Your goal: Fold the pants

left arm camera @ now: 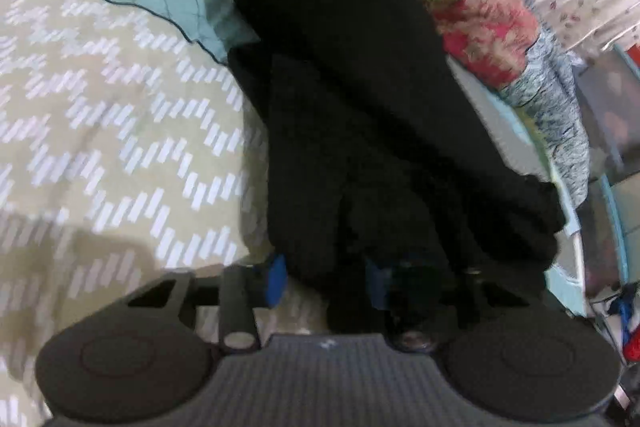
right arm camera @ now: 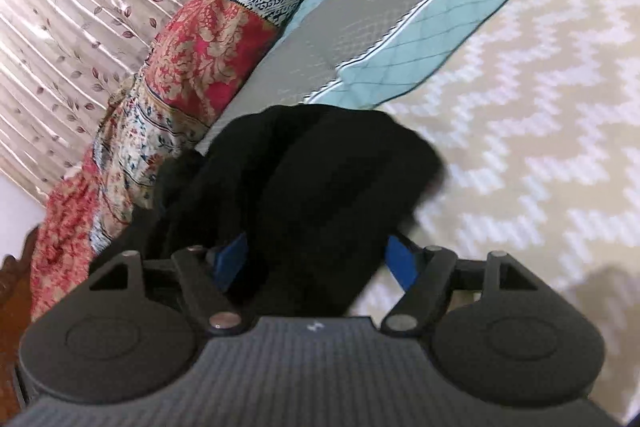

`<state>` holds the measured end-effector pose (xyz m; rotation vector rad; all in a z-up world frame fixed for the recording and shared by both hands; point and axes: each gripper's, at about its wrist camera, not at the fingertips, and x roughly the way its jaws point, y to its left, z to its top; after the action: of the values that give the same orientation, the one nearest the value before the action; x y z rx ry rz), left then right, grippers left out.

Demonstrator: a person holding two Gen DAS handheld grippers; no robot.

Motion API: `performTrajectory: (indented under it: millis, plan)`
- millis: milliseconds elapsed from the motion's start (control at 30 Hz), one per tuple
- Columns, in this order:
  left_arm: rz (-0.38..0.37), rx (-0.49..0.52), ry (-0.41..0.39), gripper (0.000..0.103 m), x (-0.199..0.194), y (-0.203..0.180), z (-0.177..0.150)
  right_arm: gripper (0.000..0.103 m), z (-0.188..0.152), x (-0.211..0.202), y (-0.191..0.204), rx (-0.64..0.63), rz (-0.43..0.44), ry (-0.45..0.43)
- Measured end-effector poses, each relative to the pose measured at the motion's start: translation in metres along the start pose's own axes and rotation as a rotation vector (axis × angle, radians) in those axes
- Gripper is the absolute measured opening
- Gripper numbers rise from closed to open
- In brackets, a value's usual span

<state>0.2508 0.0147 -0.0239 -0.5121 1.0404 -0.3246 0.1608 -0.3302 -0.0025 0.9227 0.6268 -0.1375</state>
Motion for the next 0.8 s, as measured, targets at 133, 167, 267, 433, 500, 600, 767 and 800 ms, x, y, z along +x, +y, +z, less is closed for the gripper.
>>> performTrajectory:
  millis: [133,167,267,433,500,600,767,800]
  plan:
    - [-0.05,0.021,-0.092,0.02,-0.082,0.016,-0.007,0.075,-0.004,-0.009,0.017,0.0,0.068,0.011]
    - [-0.06,0.012,-0.117,0.02,-0.106,0.024,-0.011,0.075,-0.009,-0.019,0.022,-0.021,0.108,0.015]
    - [-0.041,-0.03,-0.197,0.02,-0.196,0.062,-0.03,0.076,-0.03,-0.047,0.036,-0.086,0.189,0.033]
    - [0.088,-0.15,-0.247,0.014,-0.286,0.122,-0.072,0.078,-0.083,-0.08,0.032,-0.092,0.266,0.123]
    - [0.162,-0.203,-0.247,0.012,-0.296,0.144,-0.085,0.078,-0.101,-0.082,0.025,-0.082,0.245,0.153]
    - [0.143,-0.287,-0.198,0.012,-0.289,0.168,-0.095,0.078,-0.11,-0.072,0.023,-0.066,0.175,0.194]
    - [0.166,-0.291,-0.157,0.019,-0.273,0.171,-0.098,0.078,-0.094,-0.059,0.036,-0.158,0.068,0.087]
    - [0.164,-0.292,-0.146,0.029,-0.269,0.17,-0.101,0.078,-0.089,-0.055,0.04,-0.184,0.047,0.058]
